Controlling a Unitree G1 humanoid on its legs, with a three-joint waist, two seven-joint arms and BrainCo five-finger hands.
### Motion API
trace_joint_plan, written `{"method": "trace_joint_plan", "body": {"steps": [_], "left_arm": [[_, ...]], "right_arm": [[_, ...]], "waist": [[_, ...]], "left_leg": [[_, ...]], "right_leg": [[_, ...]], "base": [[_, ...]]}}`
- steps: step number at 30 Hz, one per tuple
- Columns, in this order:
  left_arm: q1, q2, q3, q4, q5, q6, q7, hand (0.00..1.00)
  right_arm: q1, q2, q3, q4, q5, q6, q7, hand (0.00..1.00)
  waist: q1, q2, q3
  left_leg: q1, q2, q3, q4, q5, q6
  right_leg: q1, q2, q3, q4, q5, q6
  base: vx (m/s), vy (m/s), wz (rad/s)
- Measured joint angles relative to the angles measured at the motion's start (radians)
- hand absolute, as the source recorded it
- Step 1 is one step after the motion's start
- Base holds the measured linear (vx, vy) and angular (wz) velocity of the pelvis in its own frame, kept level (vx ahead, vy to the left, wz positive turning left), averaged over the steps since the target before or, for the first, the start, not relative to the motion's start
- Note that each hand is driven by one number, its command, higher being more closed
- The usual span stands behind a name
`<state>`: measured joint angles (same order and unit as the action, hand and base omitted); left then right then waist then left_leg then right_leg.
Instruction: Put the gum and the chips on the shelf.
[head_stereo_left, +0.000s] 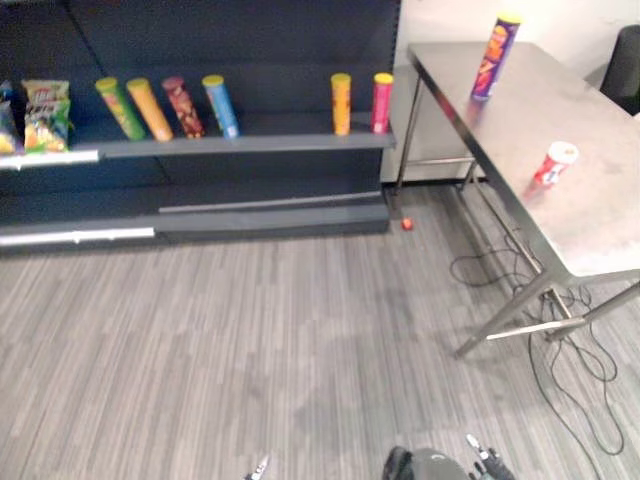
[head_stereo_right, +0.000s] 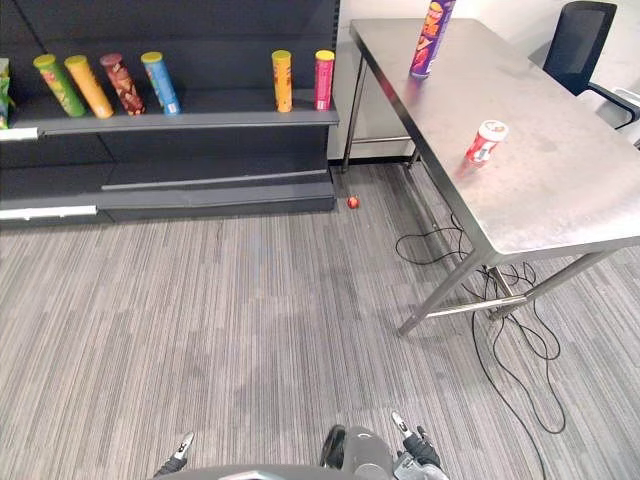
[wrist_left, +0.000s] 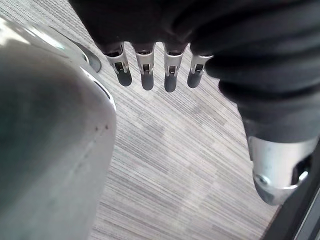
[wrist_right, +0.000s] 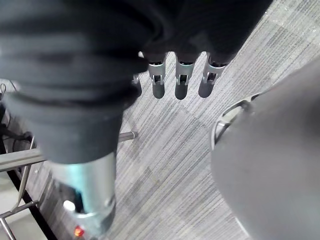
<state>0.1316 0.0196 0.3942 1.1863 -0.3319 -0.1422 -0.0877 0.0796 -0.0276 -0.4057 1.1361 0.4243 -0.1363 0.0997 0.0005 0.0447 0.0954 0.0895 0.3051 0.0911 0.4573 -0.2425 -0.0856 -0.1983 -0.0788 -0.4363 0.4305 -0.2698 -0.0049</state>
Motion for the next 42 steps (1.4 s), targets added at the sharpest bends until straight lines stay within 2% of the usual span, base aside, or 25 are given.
{"method": "trace_joint_plan", "body": {"steps": [1, 2, 3, 5, 8, 9, 11, 12, 13, 14, 15, 16, 17, 19, 22, 24, 27, 29, 31, 33, 34, 36, 37, 39, 42], "left_arm": [[-0.003, 0.001, -0.001, -0.003, -0.001, 0.000, 0.000, 0.00], [-0.007, 0.000, -0.001, -0.005, -0.004, 0.000, -0.001, 0.00], [-0.007, -0.001, -0.002, -0.005, -0.011, 0.000, 0.000, 0.00], [-0.009, 0.005, 0.004, -0.014, -0.023, 0.000, -0.002, 0.00], [-0.008, 0.006, 0.002, -0.041, -0.056, -0.002, -0.006, 0.00], [-0.014, 0.007, -0.002, -0.052, -0.061, -0.008, -0.006, 0.00], [-0.011, 0.009, -0.017, -0.063, -0.072, -0.016, -0.007, 0.00], [-0.008, 0.010, -0.025, -0.069, -0.080, -0.021, -0.005, 0.00], [0.003, 0.004, -0.034, -0.071, -0.082, -0.023, -0.004, 0.00], [0.002, 0.019, -0.029, -0.071, -0.086, -0.023, -0.004, 0.00], [-0.009, 0.032, -0.031, -0.078, -0.086, -0.027, 0.001, 0.00], [-0.015, 0.038, -0.029, -0.082, -0.087, -0.031, 0.001, 0.00], [-0.016, 0.039, -0.025, -0.080, -0.088, -0.030, 0.001, 0.00], [-0.020, 0.039, -0.007, -0.065, -0.088, -0.022, 0.002, 0.00], [-0.021, 0.052, -0.030, -0.038, -0.085, -0.022, 0.002, 0.00], [-0.021, 0.066, -0.076, -0.029, -0.076, -0.020, 0.002, 0.00], [-0.021, 0.075, -0.099, -0.010, -0.075, -0.021, 0.006, 0.00], [-0.009, 0.083, -0.145, 0.007, -0.065, -0.020, 0.009, 0.00], [-0.002, 0.088, -0.152, 0.007, -0.042, -0.020, 0.012, 0.00], [-0.002, 0.084, -0.151, 0.007, -0.036, -0.020, 0.014, 0.00], [0.000, 0.081, -0.146, 0.007, -0.036, -0.020, 0.014, 0.00], [0.002, 0.068, -0.092, 0.005, -0.035, -0.021, 0.012, 0.00], [0.002, 0.062, -0.084, 0.008, -0.035, -0.021, 0.012, 0.00], [-0.003, 0.035, -0.082, 0.012, -0.004, -0.018, 0.007, 0.00], [-0.018, 0.016, -0.073, 0.007, 0.002, -0.018, 0.004, 0.00]], "right_arm": [[0.003, -0.004, 0.000, 0.001, 0.000, 0.000, 0.001, 0.00], [0.004, -0.006, -0.006, 0.015, 0.001, 0.001, 0.005, 0.00], [0.004, -0.006, -0.013, 0.020, 0.002, 0.001, 0.006, 0.00], [0.005, -0.003, -0.021, 0.019, 0.004, 0.001, 0.006, 0.00], [0.001, 0.004, -0.017, 0.020, 0.008, 0.002, 0.006, 0.00], [-0.001, 0.006, -0.017, 0.021, 0.009, 0.002, 0.006, 0.00], [-0.013, 0.013, -0.016, 0.018, 0.008, 0.001, 0.006, 0.00], [-0.012, 0.017, -0.016, 0.017, 0.007, 0.001, 0.006, 0.00], [0.001, 0.007, -0.007, 0.010, 0.007, 0.000, 0.006, 0.00], [0.000, 0.014, 0.007, 0.013, 0.006, 0.001, 0.001, 0.00], [0.003, 0.032, 0.051, 0.009, -0.004, 0.000, 0.001, 0.00], [-0.003, 0.038, 0.065, 0.009, -0.025, 0.000, 0.000, 0.00], [-0.005, 0.042, 0.064, 0.011, -0.031, 0.001, 0.000, 0.00], [-0.008, 0.056, 0.058, 0.018, -0.032, 0.000, -0.001, 0.00], [-0.014, 0.066, 0.012, 0.022, -0.032, 0.001, 0.009, 0.00], [-0.020, 0.066, -0.018, 0.026, -0.032, 0.002, 0.015, 0.00], [-0.024, 0.041, -0.021, 0.029, -0.030, 0.001, 0.014, 0.00], [-0.027, 0.024, -0.022, 0.055, -0.011, -0.001, 0.012, 0.00], [-0.030, 0.022, -0.017, 0.052, 0.017, -0.009, 0.013, 0.00], [-0.037, 0.016, 0.009, 0.036, 0.018, -0.011, 0.014, 0.00], [-0.036, 0.014, 0.020, 0.032, 0.018, -0.012, 0.015, 0.00], [-0.036, 0.019, 0.032, 0.019, 0.018, -0.013, 0.017, 0.00], [-0.034, 0.022, 0.032, 0.020, 0.017, -0.012, 0.017, 0.00], [-0.044, 0.002, 0.031, 0.017, 0.016, -0.015, 0.016, 0.00], [-0.058, -0.012, 0.031, 0.013, 0.015, -0.014, 0.014, 0.00]], "waist": [[-0.003, 0.001, -0.001], [0.002, 0.002, -0.001], [0.007, -0.009, 0.004], [0.005, -0.008, 0.010], [0.016, -0.025, 0.018], [0.033, -0.031, 0.021], [0.041, -0.043, 0.029], [0.041, -0.045, 0.030], [0.043, -0.032, 0.027], [0.044, -0.039, 0.024], [0.035, -0.075, 0.017], [0.039, -0.096, 0.015], [0.046, -0.100, 0.013], [0.057, -0.113, 0.007], [0.057, -0.119, -0.019], [0.054, -0.117, -0.031], [0.054, -0.098, -0.026], [0.026, -0.079, -0.002], [0.025, -0.083, 0.002], [0.017, -0.079, 0.003], [0.016, -0.078, 0.004], [0.021, -0.089, 0.008], [0.023, -0.092, 0.012], [0.023, -0.047, 0.014], [0.025, -0.025, 0.038]], "left_leg": [[-0.032, 0.003, -0.017, 0.078, 0.032, -0.005], [-0.088, 0.004, -0.038, 0.221, 0.126, -0.020], [-0.115, 0.010, -0.043, 0.297, 0.150, -0.027], [-0.199, 0.014, -0.013, 0.502, 0.097, -0.016], [-0.313, -0.011, 0.066, 0.558, -0.010, 0.008], [-0.384, -0.017, 0.104, 0.494, -0.051, 0.007], [-0.435, -0.038, 0.130, 0.278, -0.054, 0.010], [-0.438, -0.050, 0.134, 0.124, -0.006, 0.018], [-0.432, -0.057, 0.118, -0.033, 0.167, 0.016], [-0.425, -0.079, 0.135, -0.029, 0.141, 0.019], [-0.419, -0.107, 0.152, -0.064, 0.136, 0.026], [-0.416, -0.112, 0.165, -0.073, 0.121, 0.033], [-0.412, -0.115, 0.176, -0.068, 0.113, 0.030], [-0.363, -0.123, 0.217, -0.056, 0.086, 0.061], [-0.312, -0.158, 0.242, -0.083, 0.082, 0.069], [-0.309, -0.173, 0.228, -0.086, 0.082, 0.069], [-0.230, -0.186, 0.229, -0.171, 0.074, 0.072], [-0.112, -0.198, 0.230, -0.245, 0.058, 0.080], [-0.057, -0.198, 0.255, -0.274, 0.048, 0.087], [0.001, -0.190, 0.265, -0.308, 0.044, 0.076], [0.011, -0.185, 0.268, -0.316, 0.042, 0.071], [0.050, -0.181, 0.282, -0.330, 0.023, 0.041], [0.061, -0.178, 0.281, -0.343, 0.022, 0.034], [0.074, -0.145, 0.291, -0.400, 0.045, -0.005], [0.092, -0.131, 0.321, -0.441, 0.071, -0.040]], "right_leg": [[0.019, 0.002, -0.002, -0.010, 0.002, 0.000], [0.061, 0.005, 0.000, -0.035, -0.001, -0.005], [0.086, 0.006, 0.001, -0.055, -0.001, -0.006], [0.186, 0.005, 0.019, -0.122, -0.001, -0.005], [0.293, -0.018, 0.054, -0.202, 0.002, 0.002], [0.323, -0.040, 0.066, -0.222, 0.008, 0.013], [0.357, -0.084, 0.073, -0.235, 0.003, 0.041], [0.372, -0.099, 0.084, -0.253, -0.005, 0.080], [0.396, -0.101, 0.102, -0.275, -0.017, 0.127], [0.404, -0.125, 0.121, -0.282, -0.015, 0.138], [0.392, -0.129, 0.156, -0.296, 0.001, 0.121], [0.372, -0.107, 0.187, -0.298, 0.055, 0.091], [0.367, -0.108, 0.181, -0.304, 0.075, 0.079], [0.395, -0.128, 0.241, -0.325, 0.156, 0.099], [0.393, -0.164, 0.281, -0.320, 0.227, 0.100], [0.356, -0.175, 0.304, -0.268, 0.243, 0.094], [0.199, -0.194, 0.362, 0.038, 0.289, 0.107], [0.122, -0.221, 0.373, 0.280, 0.409, 0.117], [0.053, -0.223, 0.358, 0.427, 0.308, 0.085], [-0.028, -0.198, 0.240, 0.460, 0.156, 0.054], [-0.040, -0.190, 0.200, 0.415, 0.143, 0.047], [-0.035, -0.163, 0.096, 0.085, 0.196, 0.053], [-0.011, -0.150, 0.076, 0.039, 0.187, 0.048], [0.040, -0.070, 0.038, -0.117, 0.181, 0.039], [0.043, -0.037, -0.012, -0.150, 0.174, 0.027]], "base": [[0.39, -0.053, -0.05], [0.27, -0.027, -0.11], [0.34, -0.036, -0.13], [0.34, -0.007, -0.04], [0.31, 0.129, -0.13], [0.28, 0.226, -0.35], [0.29, 0.301, -0.39], [0.30, 0.376, -0.47], [0.34, 0.389, -0.38], [0.35, 0.350, -0.17], [0.43, 0.309, -0.07], [0.34, 0.193, -0.12], [0.38, 0.245, -0.37], [0.27, 0.190, -0.40], [0.28, 0.168, -0.27], [0.16, 0.096, -0.24], [0.13, 0.071, -0.27], [0.16, 0.054, -0.02], [0.13, -0.021, -0.21], [0.11, -0.080, -0.11], [0.11, -0.113, -0.07], [0.13, -0.159, -0.20], [0.21, -0.188, -0.36], [0.28, -0.207, -0.35], [0.15, -0.113, -0.31]]}}
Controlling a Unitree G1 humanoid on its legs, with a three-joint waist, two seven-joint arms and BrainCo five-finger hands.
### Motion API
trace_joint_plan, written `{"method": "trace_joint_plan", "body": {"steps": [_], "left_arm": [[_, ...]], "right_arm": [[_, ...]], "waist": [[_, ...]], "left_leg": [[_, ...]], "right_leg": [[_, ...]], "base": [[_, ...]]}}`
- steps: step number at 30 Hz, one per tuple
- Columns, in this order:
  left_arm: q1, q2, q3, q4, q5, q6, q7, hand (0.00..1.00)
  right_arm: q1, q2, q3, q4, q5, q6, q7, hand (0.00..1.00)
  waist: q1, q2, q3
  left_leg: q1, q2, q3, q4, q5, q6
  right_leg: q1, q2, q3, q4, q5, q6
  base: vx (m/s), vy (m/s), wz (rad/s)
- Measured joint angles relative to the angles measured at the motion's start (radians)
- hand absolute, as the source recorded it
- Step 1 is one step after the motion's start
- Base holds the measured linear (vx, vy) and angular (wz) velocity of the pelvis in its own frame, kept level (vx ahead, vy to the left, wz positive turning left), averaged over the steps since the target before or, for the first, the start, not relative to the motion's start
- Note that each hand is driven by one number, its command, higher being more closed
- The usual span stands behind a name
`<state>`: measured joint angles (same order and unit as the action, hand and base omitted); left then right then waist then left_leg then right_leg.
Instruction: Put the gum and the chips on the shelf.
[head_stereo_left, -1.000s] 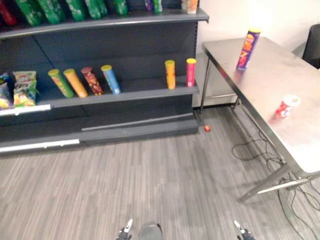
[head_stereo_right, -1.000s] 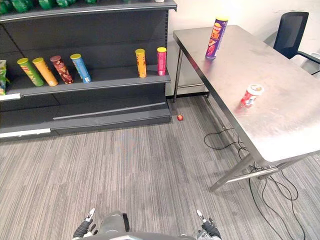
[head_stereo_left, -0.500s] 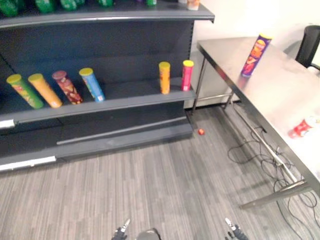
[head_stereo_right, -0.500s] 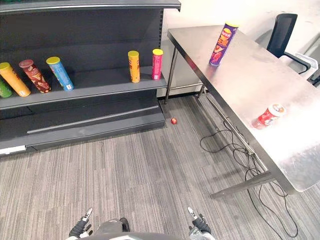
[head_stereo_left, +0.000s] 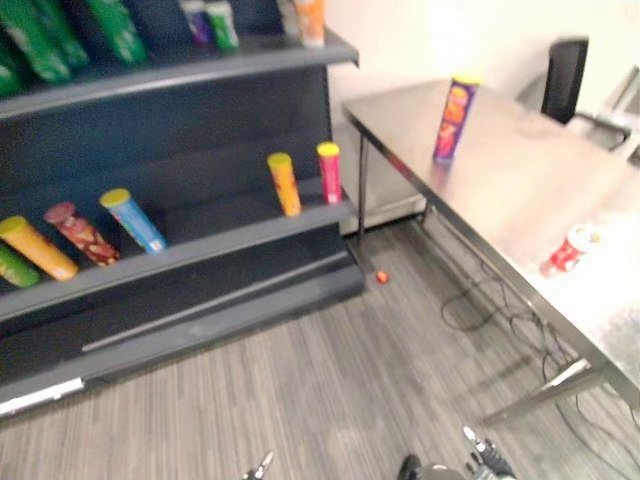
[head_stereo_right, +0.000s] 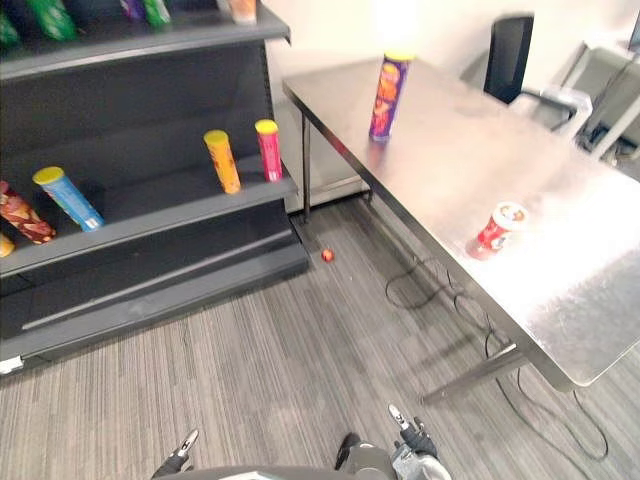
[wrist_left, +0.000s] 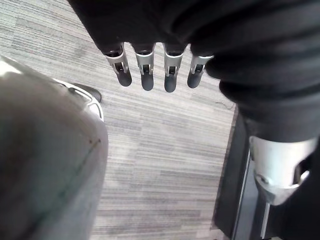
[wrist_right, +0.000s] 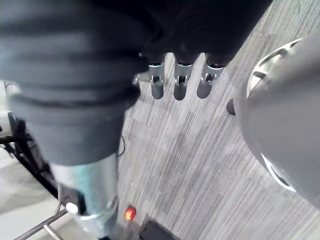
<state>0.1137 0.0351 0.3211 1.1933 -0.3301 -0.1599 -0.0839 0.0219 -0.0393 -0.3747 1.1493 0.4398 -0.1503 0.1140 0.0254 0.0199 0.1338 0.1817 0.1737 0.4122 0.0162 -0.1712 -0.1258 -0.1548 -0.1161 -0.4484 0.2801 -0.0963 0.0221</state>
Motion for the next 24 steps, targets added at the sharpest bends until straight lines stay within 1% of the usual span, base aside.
{"method": "trace_joint_plan", "body": {"steps": [1, 2, 4, 6, 7, 8, 9, 10, 11, 12, 13, 14, 15, 16, 17, 18, 19, 20, 21, 22, 23, 24], "left_arm": [[0.000, 0.000, 0.000, 0.000, 0.000, 0.003, 0.000, 0.00], [0.000, 0.002, 0.000, -0.002, 0.001, 0.010, -0.004, 0.00], [0.000, 0.003, 0.000, -0.003, 0.001, 0.011, -0.007, 0.00], [0.000, 0.007, 0.005, -0.010, 0.001, 0.011, -0.010, 0.00], [0.003, 0.008, 0.023, -0.012, 0.000, 0.013, -0.010, 0.00], [0.006, 0.013, 0.042, -0.030, -0.001, 0.013, -0.010, 0.00], [0.007, 0.014, 0.047, -0.044, 0.000, 0.015, -0.007, 0.00], [0.011, 0.003, 0.062, -0.051, -0.002, 0.018, -0.008, 0.00], [0.021, -0.014, 0.072, -0.050, -0.004, 0.020, -0.007, 0.00], [0.034, -0.035, 0.080, -0.050, -0.018, 0.022, -0.006, 0.00], [0.036, -0.036, 0.081, -0.049, -0.022, 0.024, -0.007, 0.00], [0.041, -0.034, 0.083, -0.047, -0.022, 0.027, -0.008, 0.00], [0.038, -0.034, 0.089, -0.047, -0.022, 0.028, -0.009, 0.00], [0.034, -0.034, 0.101, -0.051, -0.022, 0.027, -0.009, 0.00], [0.034, -0.034, 0.102, -0.054, -0.024, 0.026, -0.009, 0.00], [0.037, -0.034, 0.108, -0.060, -0.035, 0.019, -0.009, 0.00], [0.041, -0.034, 0.108, -0.061, -0.050, 0.014, -0.009, 0.00], [0.041, -0.033, 0.109, -0.061, -0.052, 0.009, -0.008, 0.00], [0.041, -0.037, 0.109, -0.059, -0.052, 0.007, -0.005, 0.00], [0.044, -0.043, 0.109, -0.057, -0.050, 0.008, -0.004, 0.00], [0.048, -0.048, 0.119, -0.057, -0.054, 0.007, -0.004, 0.00], [0.048, -0.028, 0.125, -0.061, -0.058, 0.006, -0.002, 0.00]], "right_arm": [[0.006, 0.000, -0.001, -0.001, 0.000, 0.001, 0.000, 0.00], [0.011, 0.003, -0.001, -0.004, -0.001, 0.007, 0.001, 0.00], [0.016, 0.006, -0.002, -0.004, -0.002, 0.009, 0.002, 0.00], [0.024, 0.010, -0.004, -0.003, -0.004, 0.011, 0.003, 0.00], [0.025, 0.016, -0.009, -0.003, -0.007, 0.015, 0.003, 0.00], [0.034, 0.020, -0.009, -0.004, -0.007, 0.015, 0.004, 0.00], [0.041, 0.022, -0.004, -0.004, -0.007, 0.015, 0.004, 0.00], [0.055, 0.021, 0.008, -0.005, -0.006, 0.015, 0.005, 0.00], [0.061, 0.005, 0.017, -0.005, -0.004, 0.016, 0.006, 0.00], [0.066, -0.012, 0.031, -0.006, -0.001, 0.016, 0.006, 0.00], [0.076, -0.014, 0.031, -0.017, 0.001, 0.016, 0.005, 0.00], [0.083, -0.010, 0.025, -0.034, 0.002, 0.016, 0.004, 0.00], [0.086, -0.009, 0.020, -0.034, 0.003, 0.017, 0.002, 0.00], [0.091, -0.004, 0.005, -0.033, 0.003, 0.023, 0.002, 0.00], [0.092, 0.001, -0.008, -0.033, 0.007, 0.024, 0.001, 0.00], [0.092, 0.008, -0.012, -0.031, 0.010, 0.031, 0.001, 0.00], [0.090, 0.012, -0.013, -0.028, 0.010, 0.034, 0.001, 0.00], [0.090, 0.014, -0.017, -0.022, 0.010, 0.035, 0.001, 0.00], [0.087, 0.013, -0.029, -0.019, 0.010, 0.035, 0.001, 0.00], [0.089, 0.012, -0.034, -0.020, 0.009, 0.035, 0.001, 0.00], [0.088, 0.010, -0.041, -0.026, 0.008, 0.034, 0.000, 0.00], [0.096, 0.027, -0.046, -0.029, 0.008, 0.037, 0.000, 0.00]], "waist": [[-0.002, 0.000, 0.000], [0.000, 0.000, -0.003], [-0.003, -0.003, -0.005], [-0.009, -0.001, -0.013], [-0.005, -0.010, -0.015], [-0.005, -0.021, -0.020], [-0.006, -0.030, -0.025], [-0.007, -0.014, -0.022], [-0.003, 0.013, -0.024], [-0.001, 0.044, -0.030], [0.001, 0.054, -0.035], [0.009, 0.041, -0.035], [0.009, 0.040, -0.036], [0.007, 0.034, -0.033], [0.007, 0.027, -0.029], [0.009, 0.012, -0.022], [0.011, 0.002, -0.023], [0.015, -0.003, -0.025], [0.018, 0.002, -0.026], [0.020, 0.012, -0.031], [0.024, 0.026, -0.039], [0.017, -0.002, -0.042]], "left_leg": [[0.018, 0.010, 0.010, -0.011, -0.002, -0.007], [0.038, 0.022, 0.018, -0.014, -0.010, -0.019], [0.050, 0.032, 0.019, -0.013, -0.022, -0.022], [0.046, 0.052, 0.020, 0.007, -0.039, -0.027], [0.028, 0.064, 0.020, 0.074, -0.049, -0.032], [-0.031, 0.090, 0.006, 0.225, -0.055, -0.031], [-0.069, 0.109, -0.008, 0.329, -0.061, -0.023], [-0.131, 0.163, -0.047, 0.540, -0.055, -0.009], [-0.158, 0.196, -0.084, 0.668, -0.029, 0.028], [-0.186, 0.216, -0.127, 0.796, 0.047, 0.070], [-0.226, 0.217, -0.157, 0.887, 0.163, 0.067], [-0.282, 0.209, -0.177, 0.979, 0.105, 0.055], [-0.305, 0.200, -0.175, 1.002, 0.041, 0.051], [-0.341, 0.180, -0.166, 0.999, -0.032, 0.045], [-0.357, 0.169, -0.159, 0.982, -0.060, 0.048], [-0.377, 0.153, -0.146, 0.919, -0.098, 0.056], [-0.386, 0.146, -0.145, 0.832, -0.114, 0.054], [-0.378, 0.146, -0.156, 0.680, -0.112, 0.052], [-0.349, 0.147, -0.188, 0.465, -0.066, 0.070], [-0.331, 0.150, -0.207, 0.356, -0.018, 0.083], [-0.309, 0.153, -0.218, 0.300, 0.039, -0.020], [-0.293, 0.126, -0.178, 0.293, 0.031, -0.010]], "right_leg": [[0.005, 0.011, -0.012, 0.008, -0.016, -0.015], [0.010, 0.020, -0.014, 0.022, -0.044, -0.017], [0.017, 0.028, -0.020, 0.031, -0.067, -0.014], [0.021, 0.040, -0.033, 0.032, -0.105, -0.006], [0.030, 0.041, -0.035, 0.021, -0.119, -0.016], [0.052, 0.047, -0.034, -0.008, -0.116, -0.012], [0.071, 0.052, -0.033, -0.028, -0.101, -0.007], [0.117, 0.084, -0.013, -0.061, -0.089, -0.014], [0.145, 0.110, 0.012, -0.071, -0.087, -0.017], [0.169, 0.134, 0.043, -0.076, -0.087, -0.019], [0.186, 0.138, 0.089, -0.094, -0.084, -0.024], [0.197, 0.129, 0.159, -0.108, -0.082, -0.027], [0.199, 0.123, 0.191, -0.110, -0.082, -0.027], [0.213, 0.104, 0.242, -0.121, -0.080, -0.023], [0.222, 0.092, 0.269, -0.127, -0.079, -0.022], [0.242, 0.065, 0.313, -0.135, -0.075, -0.016], [0.247, 0.046, 0.344, -0.140, -0.070, -0.008], [0.249, 0.030, 0.377, -0.139, -0.065, 0.001], [0.249, 0.020, 0.403, -0.145, -0.058, 0.016], [0.248, 0.021, 0.402, -0.153, -0.053, 0.036], [0.251, 0.017, 0.401, -0.165, -0.054, 0.071], [0.262, -0.015, 0.380, -0.183, -0.050, 0.094]], "base": [[0.16, -0.109, -0.19], [0.12, -0.087, -0.13], [0.11, -0.064, -0.02], [0.16, -0.047, -0.01], [0.21, -0.057, -0.21], [0.22, -0.089, -0.28], [0.24, -0.130, -0.39], [0.24, -0.094, -0.62], [0.32, -0.038, -1.22], [0.35, 0.072, -1.54], [0.42, 0.145, -1.81], [0.35, 0.158, -1.42], [0.34, 0.178, -1.41], [0.24, 0.152, -1.01], [0.28, 0.222, -1.22], [0.26, 0.258, -1.04], [0.27, 0.356, -1.30], [0.20, 0.334, -1.39], [0.18, 0.397, -1.31], [0.19, 0.414, -1.22], [0.19, 0.387, -0.90], [0.21, 0.290, -0.73]]}}
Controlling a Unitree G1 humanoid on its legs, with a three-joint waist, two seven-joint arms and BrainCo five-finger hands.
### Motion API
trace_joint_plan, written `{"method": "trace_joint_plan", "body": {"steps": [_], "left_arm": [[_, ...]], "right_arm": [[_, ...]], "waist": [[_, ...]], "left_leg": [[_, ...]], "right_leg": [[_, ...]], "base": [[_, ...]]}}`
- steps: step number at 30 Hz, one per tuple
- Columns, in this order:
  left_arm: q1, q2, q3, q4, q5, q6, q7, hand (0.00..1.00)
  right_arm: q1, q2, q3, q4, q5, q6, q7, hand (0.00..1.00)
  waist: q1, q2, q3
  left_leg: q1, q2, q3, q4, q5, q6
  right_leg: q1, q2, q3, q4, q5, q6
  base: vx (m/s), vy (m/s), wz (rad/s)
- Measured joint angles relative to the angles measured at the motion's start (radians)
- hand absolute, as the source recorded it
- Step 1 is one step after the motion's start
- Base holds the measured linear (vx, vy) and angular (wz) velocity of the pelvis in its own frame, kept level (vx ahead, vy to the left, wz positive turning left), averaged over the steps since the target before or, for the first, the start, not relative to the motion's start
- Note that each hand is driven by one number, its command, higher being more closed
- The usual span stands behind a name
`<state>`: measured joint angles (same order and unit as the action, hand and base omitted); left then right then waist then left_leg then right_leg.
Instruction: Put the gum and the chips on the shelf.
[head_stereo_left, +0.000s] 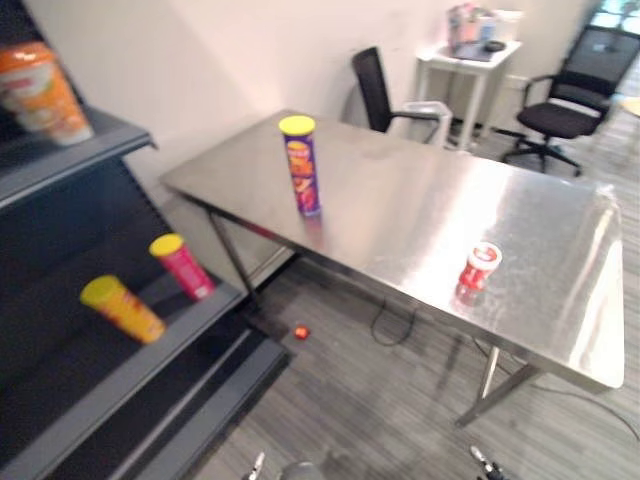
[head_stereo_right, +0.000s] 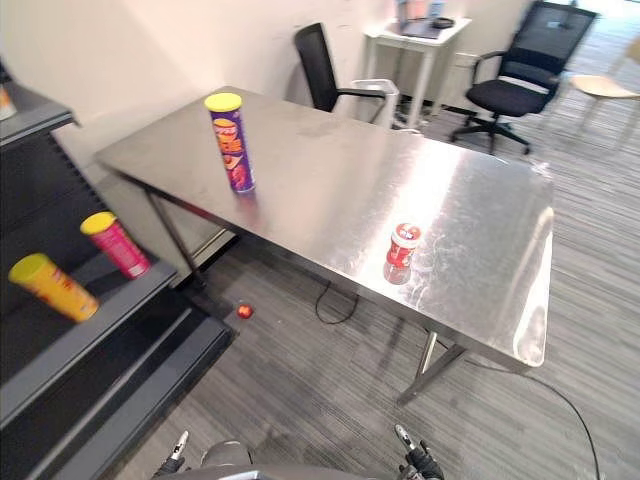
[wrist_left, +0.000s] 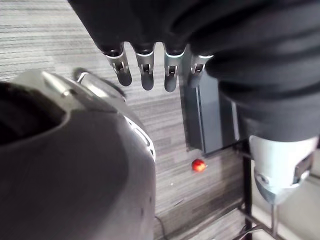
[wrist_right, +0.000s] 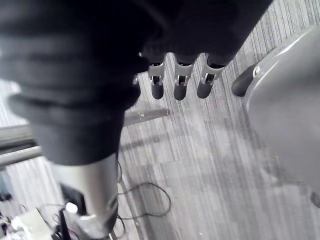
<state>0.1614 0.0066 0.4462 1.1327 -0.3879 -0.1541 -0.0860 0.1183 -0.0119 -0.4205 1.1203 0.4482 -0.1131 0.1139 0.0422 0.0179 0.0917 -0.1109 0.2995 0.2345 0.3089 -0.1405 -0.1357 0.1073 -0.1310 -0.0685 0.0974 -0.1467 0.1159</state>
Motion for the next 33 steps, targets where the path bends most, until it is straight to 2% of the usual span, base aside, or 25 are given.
{"method": "trace_joint_plan", "body": {"steps": [1, 2, 4, 5, 10, 12, 13, 14, 15, 16, 17, 18, 19, 21, 26, 30, 33], "left_arm": [[-0.009, 0.011, -0.001, -0.001, 0.000, -0.006, -0.001, 0.00], [-0.013, 0.017, 0.000, -0.001, -0.003, -0.009, -0.002, 0.00], [-0.021, 0.019, -0.003, 0.004, -0.002, -0.008, -0.002, 0.00], [-0.023, 0.019, -0.013, 0.010, -0.002, -0.009, -0.002, 0.00], [-0.041, 0.029, -0.071, 0.031, 0.027, -0.009, 0.000, 0.00], [-0.048, 0.044, -0.100, 0.052, 0.059, -0.009, 0.003, 0.00], [-0.047, 0.051, -0.119, 0.061, 0.073, -0.009, 0.004, 0.00], [-0.045, 0.057, -0.135, 0.063, 0.090, -0.009, 0.003, 0.00], [-0.040, 0.057, -0.145, 0.074, 0.093, -0.010, 0.004, 0.00], [-0.040, 0.064, -0.163, 0.088, 0.096, -0.010, 0.005, 0.00], [-0.039, 0.072, -0.175, 0.095, 0.097, -0.010, 0.005, 0.00], [-0.037, 0.090, -0.194, 0.101, 0.097, -0.009, 0.005, 0.00], [-0.034, 0.104, -0.213, 0.106, 0.098, -0.009, 0.004, 0.00], [-0.046, 0.116, -0.248, 0.126, 0.104, -0.008, 0.004, 0.00], [-0.050, 0.105, -0.252, 0.138, 0.135, -0.008, 0.003, 0.00], [-0.041, 0.106, -0.246, 0.136, 0.135, -0.007, 0.001, 0.00], [-0.028, 0.109, -0.229, 0.125, 0.137, -0.007, 0.001, 0.00]], "right_arm": [[0.012, 0.017, 0.003, -0.005, 0.000, -0.001, 0.002, 0.00], [0.024, 0.025, 0.005, -0.004, 0.001, -0.002, 0.000, 0.00], [0.027, 0.026, 0.002, -0.001, 0.000, -0.003, 0.002, 0.00], [0.025, 0.024, -0.006, 0.000, 0.000, -0.003, 0.004, 0.00], [0.010, 0.019, -0.059, 0.036, -0.009, -0.002, 0.005, 0.00], [0.010, 0.021, -0.090, 0.040, -0.009, -0.001, 0.004, 0.00], [0.012, 0.017, -0.093, 0.044, -0.009, -0.001, 0.003, 0.00], [0.008, 0.006, -0.093, 0.048, -0.011, -0.001, 0.003, 0.00], [0.008, -0.001, -0.094, 0.060, -0.011, -0.001, 0.003, 0.00], [0.002, -0.011, -0.093, 0.077, -0.017, 0.001, 0.001, 0.00], [0.000, -0.010, -0.093, 0.079, -0.018, 0.001, -0.001, 0.00], [-0.001, -0.007, -0.091, 0.085, -0.019, 0.001, -0.001, 0.00], [0.006, -0.007, -0.091, 0.099, -0.024, 0.001, -0.001, 0.00], [0.013, -0.020, -0.109, 0.135, -0.053, 0.004, -0.012, 0.00], [0.008, -0.045, -0.157, 0.149, -0.056, 0.005, -0.022, 0.00], [-0.014, -0.051, -0.216, 0.150, -0.056, 0.005, -0.031, 0.00], [-0.035, -0.075, -0.319, 0.150, -0.055, 0.005, -0.041, 0.00]], "waist": [[-0.011, -0.022, 0.000], [-0.004, -0.036, -0.003], [-0.005, -0.040, -0.005], [-0.011, -0.039, -0.009], [-0.013, -0.035, -0.017], [-0.019, -0.036, -0.020], [-0.024, -0.033, -0.023], [-0.028, -0.029, -0.027], [-0.035, -0.021, -0.031], [-0.035, -0.017, -0.041], [-0.034, -0.016, -0.042], [-0.034, -0.022, -0.050], [-0.037, -0.033, -0.053], [-0.035, -0.040, -0.054], [-0.034, -0.012, -0.058], [-0.032, -0.019, -0.056], [-0.027, -0.025, -0.057]], "left_leg": [[0.019, -0.016, 0.017, -0.003, -0.007, 0.003], [0.032, -0.041, 0.017, 0.016, -0.022, -0.001], [0.027, -0.097, -0.072, 0.054, -0.034, 0.003], [0.031, -0.115, -0.079, 0.052, -0.035, 0.004], [0.084, -0.122, -0.050, -0.021, -0.061, 0.008], [0.113, -0.132, -0.021, -0.048, -0.059, 0.010], [0.130, -0.137, 0.004, -0.065, -0.061, 0.007], [0.141, -0.139, 0.024, -0.083, -0.063, 0.004], [0.152, -0.142, 0.037, -0.111, -0.063, 0.004], [0.159, -0.148, 0.031, -0.145, -0.062, 0.003], [0.159, -0.147, 0.028, -0.156, -0.062, 0.002], [0.169, -0.144, 0.030, -0.171, -0.061, 0.001], [0.169, -0.140, 0.029, -0.174, -0.060, 0.000], [0.187, -0.130, 0.022, -0.193, -0.041, -0.004], [0.208, -0.132, -0.005, -0.221, -0.037, -0.003], [0.225, -0.136, -0.004, -0.236, -0.037, -0.003], [0.225, -0.139, 0.002, -0.239, -0.038, -0.003]], "right_leg": [[0.002, 0.005, -0.029, 0.026, 0.002, -0.001], [0.002, -0.001, -0.055, 0.026, 0.001, -0.009], [0.001, -0.035, -0.025, 0.010, 0.001, -0.008], [-0.003, -0.050, -0.004, 0.005, 0.002, -0.007], [-0.060, -0.055, 0.078, 0.010, 0.015, 0.037], [-0.075, -0.056, 0.121, 0.010, 0.019, 0.035], [-0.082, -0.061, 0.134, 0.009, 0.026, 0.024], [-0.091, -0.066, 0.121, 0.004, 0.033, -0.002], [-0.104, -0.078, 0.071, -0.002, 0.045, -0.062], [-0.123, -0.097, -0.034, -0.013, 0.080, -0.138], [-0.124, -0.103, -0.083, -0.019, 0.102, -0.153], [-0.120, -0.107, -0.141, -0.050, 0.147, -0.128], [-0.114, -0.101, -0.148, -0.073, 0.180, -0.078], [-0.100, -0.075, -0.153, -0.117, 0.209, -0.033], [-0.077, -0.067, -0.178, -0.158, 0.229, -0.003], [-0.057, -0.069, -0.185, -0.175, 0.230, -0.001], [-0.053, -0.070, -0.181, -0.197, 0.239, 0.013]], "base": [[0.19, 0.186, -0.59], [0.16, 0.167, -0.50], [0.08, 0.166, -0.57], [0.03, 0.154, -0.40], [-0.08, 0.069, -0.54], [-0.08, 0.036, -0.71], [-0.06, 0.040, -0.57], [-0.07, 0.063, -0.70], [-0.05, 0.097, -0.83], [-0.04, 0.111, -0.86], [-0.02, 0.095, -0.93], [0.02, 0.024, -0.67], [0.08, -0.024, -0.58], [0.15, -0.059, -0.31], [0.11, -0.009, -0.07], [0.02, 0.011, 0.01], [-0.01, -0.003, -0.05]]}}
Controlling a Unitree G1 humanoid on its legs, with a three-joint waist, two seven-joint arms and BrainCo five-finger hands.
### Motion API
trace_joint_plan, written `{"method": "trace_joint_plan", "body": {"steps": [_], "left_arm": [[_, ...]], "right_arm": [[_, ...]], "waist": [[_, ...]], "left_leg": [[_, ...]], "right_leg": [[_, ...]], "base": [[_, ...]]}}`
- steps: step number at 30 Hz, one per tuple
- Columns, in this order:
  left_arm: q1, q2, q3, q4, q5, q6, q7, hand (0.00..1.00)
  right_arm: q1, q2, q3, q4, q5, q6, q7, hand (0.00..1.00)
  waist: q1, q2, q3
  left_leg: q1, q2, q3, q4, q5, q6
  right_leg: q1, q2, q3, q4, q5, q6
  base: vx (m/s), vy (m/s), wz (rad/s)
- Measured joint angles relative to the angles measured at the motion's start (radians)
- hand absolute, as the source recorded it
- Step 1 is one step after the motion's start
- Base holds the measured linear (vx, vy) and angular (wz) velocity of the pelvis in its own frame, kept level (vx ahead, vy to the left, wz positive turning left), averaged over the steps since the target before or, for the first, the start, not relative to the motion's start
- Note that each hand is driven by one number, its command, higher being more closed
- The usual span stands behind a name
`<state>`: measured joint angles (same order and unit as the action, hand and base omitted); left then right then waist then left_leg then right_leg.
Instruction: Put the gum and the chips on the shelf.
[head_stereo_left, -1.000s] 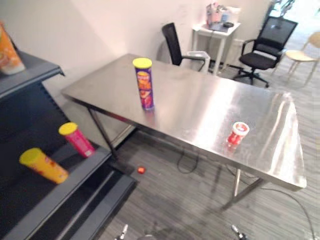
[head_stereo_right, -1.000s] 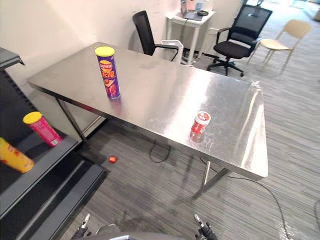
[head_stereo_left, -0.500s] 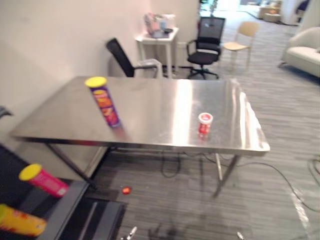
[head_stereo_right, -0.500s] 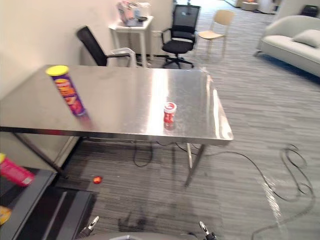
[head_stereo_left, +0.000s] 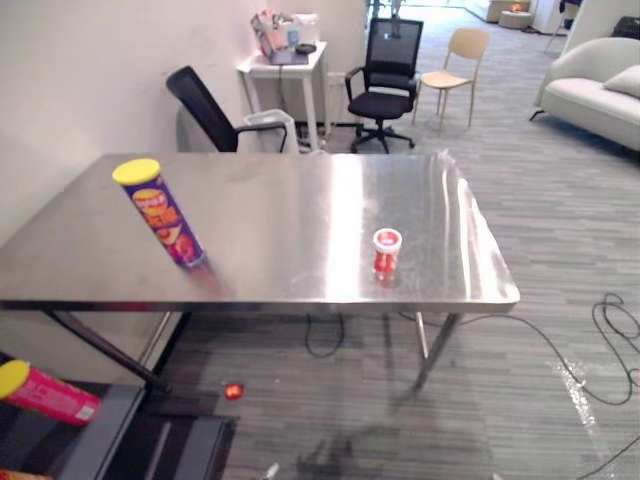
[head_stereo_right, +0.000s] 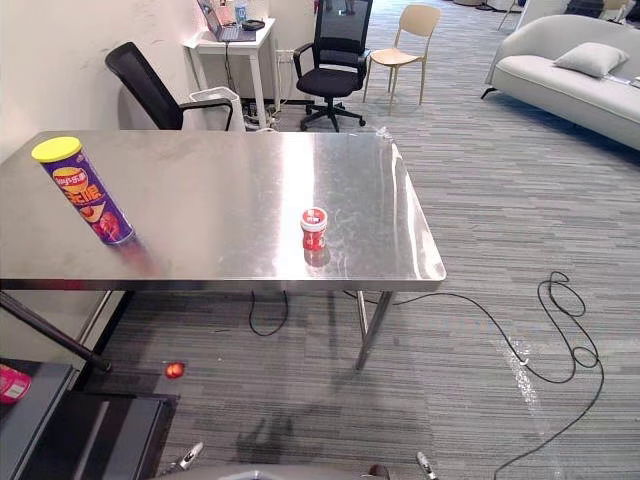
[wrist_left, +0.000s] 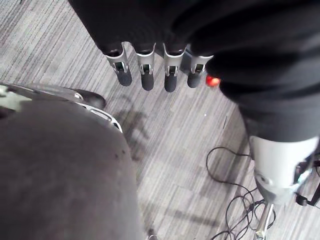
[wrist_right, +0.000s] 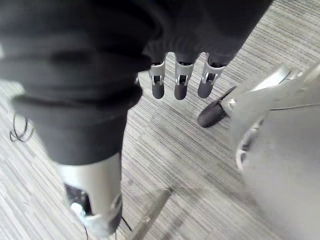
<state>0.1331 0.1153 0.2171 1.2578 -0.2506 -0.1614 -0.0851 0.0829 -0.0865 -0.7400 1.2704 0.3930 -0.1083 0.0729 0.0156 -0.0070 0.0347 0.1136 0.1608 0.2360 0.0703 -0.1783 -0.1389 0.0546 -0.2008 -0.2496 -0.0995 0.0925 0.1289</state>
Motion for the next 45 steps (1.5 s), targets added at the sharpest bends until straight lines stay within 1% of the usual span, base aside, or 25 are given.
{"method": "trace_joint_plan", "body": {"steps": [2, 5, 6, 8, 10, 13, 14, 15, 16, 18, 20, 24, 26, 27, 28, 30, 31, 32, 34, 35, 37, 39, 40, 41, 45], "left_arm": [[0.011, -0.003, 0.019, -0.012, 0.022, 0.000, 0.000, 0.00], [0.033, -0.010, 0.026, -0.027, 0.033, 0.000, 0.000, 0.00], [0.041, -0.013, 0.028, -0.030, 0.034, 0.000, 0.001, 0.00], [0.045, -0.017, 0.028, -0.030, 0.032, 0.000, 0.001, 0.00], [0.058, -0.023, 0.028, -0.038, 0.027, -0.001, 0.003, 0.00], [0.066, -0.027, 0.026, -0.055, 0.016, -0.002, 0.007, 0.00], [0.069, -0.029, 0.026, -0.064, 0.016, -0.002, 0.009, 0.00], [0.071, -0.033, 0.025, -0.080, 0.012, -0.003, 0.017, 0.00], [0.072, -0.035, 0.024, -0.086, 0.003, -0.003, 0.019, 0.00], [0.084, -0.039, 0.021, -0.104, -0.022, -0.003, 0.026, 0.00], [0.093, -0.041, 0.014, -0.118, -0.024, -0.005, 0.029, 0.00], [0.098, -0.038, 0.002, -0.124, -0.046, -0.006, 0.030, 0.00], [0.098, -0.032, -0.017, -0.126, -0.052, -0.007, 0.029, 0.00], [0.098, -0.032, -0.017, -0.128, -0.053, -0.009, 0.029, 0.00], [0.100, -0.029, -0.024, -0.135, -0.053, -0.012, 0.029, 0.00], [0.102, -0.024, -0.035, -0.146, -0.053, -0.012, 0.028, 0.00], [0.103, -0.022, -0.035, -0.148, -0.054, -0.014, 0.028, 0.00], [0.103, -0.017, -0.037, -0.152, -0.054, -0.015, 0.027, 0.00], [0.099, -0.009, -0.047, -0.155, -0.054, -0.020, 0.025, 0.00], [0.099, -0.003, -0.054, -0.155, -0.054, -0.024, 0.025, 0.00], [0.099, -0.001, -0.056, -0.154, -0.054, -0.024, 0.025, 0.00], [0.099, 0.000, -0.058, -0.153, -0.054, -0.024, 0.033, 0.00], [0.099, 0.000, -0.060, -0.154, -0.054, -0.024, 0.035, 0.00], [0.098, 0.000, -0.065, -0.155, -0.054, -0.024, 0.037, 0.00], [0.098, 0.000, -0.074, -0.154, -0.059, -0.024, 0.041, 0.00]], "right_arm": [[-0.016, -0.051, -0.083, -0.005, 0.001, -0.001, -0.005, 0.00], [-0.039, -0.113, -0.150, -0.050, 0.005, -0.006, -0.028, 0.00], [-0.046, -0.142, -0.155, -0.100, 0.010, -0.009, -0.042, 0.00], [-0.048, -0.166, -0.149, -0.163, 0.013, -0.017, -0.059, 0.00], [-0.045, -0.178, -0.104, -0.288, 0.018, -0.032, -0.090, 0.00], [-0.039, -0.177, -0.008, -0.606, 0.001, -0.040, -0.159, 0.00], [-0.037, -0.177, 0.008, -0.665, -0.002, -0.046, -0.171, 0.00], [-0.034, -0.166, 0.030, -0.807, -0.011, -0.065, -0.203, 0.00], [-0.033, -0.162, 0.040, -0.861, -0.025, -0.071, -0.217, 0.00], [-0.033, -0.149, 0.091, -1.054, -0.081, -0.098, -0.246, 0.00], [-0.033, -0.145, 0.124, -1.143, -0.123, -0.118, -0.251, 0.00], [-0.030, -0.139, 0.220, -1.263, -0.192, -0.123, -0.258, 0.00], [-0.012, -0.144, 0.302, -1.341, -0.208, -0.125, -0.210, 0.00], [-0.010, -0.148, 0.318, -1.346, -0.223, -0.126, -0.199, 0.00], [-0.010, -0.156, 0.342, -1.346, -0.238, -0.126, -0.171, 0.00], [-0.010, -0.170, 0.384, -1.346, -0.238, -0.126, -0.143, 0.00], [-0.009, -0.174, 0.416, -1.345, -0.235, -0.126, -0.118, 0.00], [-0.010, -0.175, 0.459, -1.345, -0.235, -0.127, -0.100, 0.00], [-0.010, -0.181, 0.517, -1.345, -0.234, -0.129, -0.074, 0.00], [-0.010, -0.187, 0.576, -1.338, -0.235, -0.133, -0.056, 0.00], [-0.013, -0.189, 0.621, -1.329, -0.235, -0.133, -0.038, 0.00], [-0.063, -0.192, 0.676, -1.288, -0.236, -0.133, -0.031, 0.00], [-0.078, -0.193, 0.683, -1.280, -0.237, -0.133, -0.032, 0.00], [-0.112, -0.194, 0.695, -1.263, -0.239, -0.134, -0.035, 0.00], [-0.183, -0.215, 0.756, -1.240, -0.240, -0.134, -0.045, 0.00]], "waist": [[0.002, 0.000, 0.000], [0.001, 0.004, 0.000], [0.001, 0.004, 0.000], [-0.002, 0.009, -0.002], [-0.014, 0.015, -0.004], [-0.015, 0.018, -0.006], [-0.015, 0.017, -0.006], [-0.015, 0.017, -0.005], [-0.014, 0.017, -0.005], [-0.013, 0.016, -0.005], [-0.012, 0.013, -0.006], [-0.010, 0.008, -0.005], [-0.010, 0.006, -0.003], [-0.009, 0.006, -0.003], [-0.008, 0.004, -0.002], [-0.007, 0.006, 0.003], [-0.007, -0.006, 0.013], [-0.002, -0.003, 0.014], [0.008, -0.010, 0.030], [0.017, -0.015, 0.039], [0.018, -0.016, 0.041], [0.028, -0.016, 0.057], [0.032, -0.016, 0.063], [0.043, -0.013, 0.076], [0.058, -0.010, 0.092]], "left_leg": [[-0.002, 0.000, 0.003, -0.001, 0.000, 0.000], [-0.004, 0.001, 0.022, -0.004, -0.001, -0.001], [-0.005, 0.001, 0.032, -0.007, -0.001, -0.001], [-0.005, 0.001, 0.036, -0.012, -0.001, -0.001], [-0.005, 0.001, 0.041, -0.016, -0.001, -0.001], [-0.006, 0.001, 0.061, -0.017, -0.002, -0.003], [-0.007, 0.001, 0.062, -0.017, -0.002, -0.003], [-0.008, 0.001, 0.061, -0.017, -0.002, -0.003], [-0.008, 0.001, 0.060, -0.017, -0.002, -0.003], [-0.009, 0.001, 0.059, -0.017, -0.002, -0.003], [-0.014, 0.000, 0.055, -0.017, -0.002, -0.003], [-0.030, -0.001, 0.052, -0.015, -0.002, -0.003], [-0.043, 0.000, 0.048, -0.007, -0.002, -0.003], [-0.045, 0.000, 0.046, -0.005, -0.002, -0.003], [-0.054, 0.000, 0.033, 0.000, -0.002, -0.003], [-0.061, 0.000, 0.017, 0.003, -0.002, -0.003], [-0.065, 0.002, 0.009, 0.006, -0.002, -0.003], [-0.074, 0.003, -0.001, 0.016, -0.002, -0.003], [-0.078, 0.005, -0.005, 0.022, -0.002, -0.003], [-0.093, 0.005, -0.015, 0.028, -0.002, -0.003], [-0.110, 0.005, -0.039, 0.039, -0.002, -0.003], [-0.128, 0.006, -0.063, 0.050, -0.002, -0.003], [-0.131, 0.006, -0.067, 0.054, -0.002, -0.003], [-0.135, 0.006, -0.074, 0.058, -0.002, -0.002], [-0.159, 0.008, -0.102, 0.073, -0.001, -0.002]], "right_leg": [[-0.003, 0.001, 0.005, -0.005, 0.002, 0.003], [-0.020, 0.003, 0.022, -0.005, 0.004, 0.007], [-0.032, 0.004, 0.034, -0.005, 0.007, 0.011], [-0.036, 0.005, 0.038, -0.005, 0.007, 0.011], [-0.042, 0.006, 0.041, -0.005, 0.007, 0.011], [-0.064, 0.008, 0.065, -0.005, 0.011, 0.017], [-0.066, 0.008, 0.065, -0.005, 0.012, 0.018], [-0.068, 0.008, 0.065, -0.005, 0.012, 0.019], [-0.068, 0.008, 0.065, -0.005, 0.012, 0.019], [-0.068, 0.008, 0.064, -0.005, 0.012, 0.019], [-0.070, 0.008, 0.062, -0.005, 0.012, 0.019], [-0.084, 0.007, 0.062, -0.005, 0.015, 0.023], [-0.092, 0.006, 0.060, -0.005, 0.016, 0.024], [-0.092, 0.007, 0.060, -0.005, 0.016, 0.024], [-0.092, 0.006, 0.054, -0.005, 0.016, 0.024], [-0.091, 0.005, 0.042, -0.005, 0.016, 0.024], [-0.090, 0.006, 0.036, -0.005, 0.016, 0.024], [-0.089, 0.006, 0.030, -0.005, 0.016, 0.024], [-0.089, 0.006, 0.027, -0.002, 0.016, 0.024], [-0.089, 0.005, 0.020, -0.001, 0.016, 0.024], [-0.089, 0.003, 0.000, -0.001, 0.016, 0.024], [-0.086, 0.003, -0.020, -0.001, 0.016, 0.024], [-0.086, 0.003, -0.022, 0.000, 0.016, 0.024], [-0.086, 0.003, -0.025, 0.002, 0.016, 0.024], [-0.087, 0.003, -0.046, 0.008, 0.015, 0.024]], "base": [[-0.02, -0.011, -0.06], [-0.02, -0.008, -0.19], [-0.01, -0.010, -0.21], [0.00, -0.010, -0.10], [0.01, -0.007, -0.10], [0.02, -0.010, -0.18], [0.02, -0.012, -0.06], [0.00, 0.000, 0.00], [0.00, 0.000, 0.00], [0.00, 0.000, 0.00], [0.00, -0.011, 0.04], [0.00, -0.004, 0.01], [0.00, -0.013, 0.02], [0.00, -0.025, 0.07], [-0.01, -0.023, 0.14], [-0.01, -0.022, 0.17], [-0.01, -0.022, 0.16], [-0.02, -0.019, 0.15], [-0.03, -0.017, 0.10], [-0.05, -0.014, 0.16], [-0.02, -0.013, 0.33], [-0.01, -0.014, 0.29], [-0.03, -0.015, 0.15], [-0.02, -0.011, 0.19], [-0.01, -0.009, 0.17]]}}
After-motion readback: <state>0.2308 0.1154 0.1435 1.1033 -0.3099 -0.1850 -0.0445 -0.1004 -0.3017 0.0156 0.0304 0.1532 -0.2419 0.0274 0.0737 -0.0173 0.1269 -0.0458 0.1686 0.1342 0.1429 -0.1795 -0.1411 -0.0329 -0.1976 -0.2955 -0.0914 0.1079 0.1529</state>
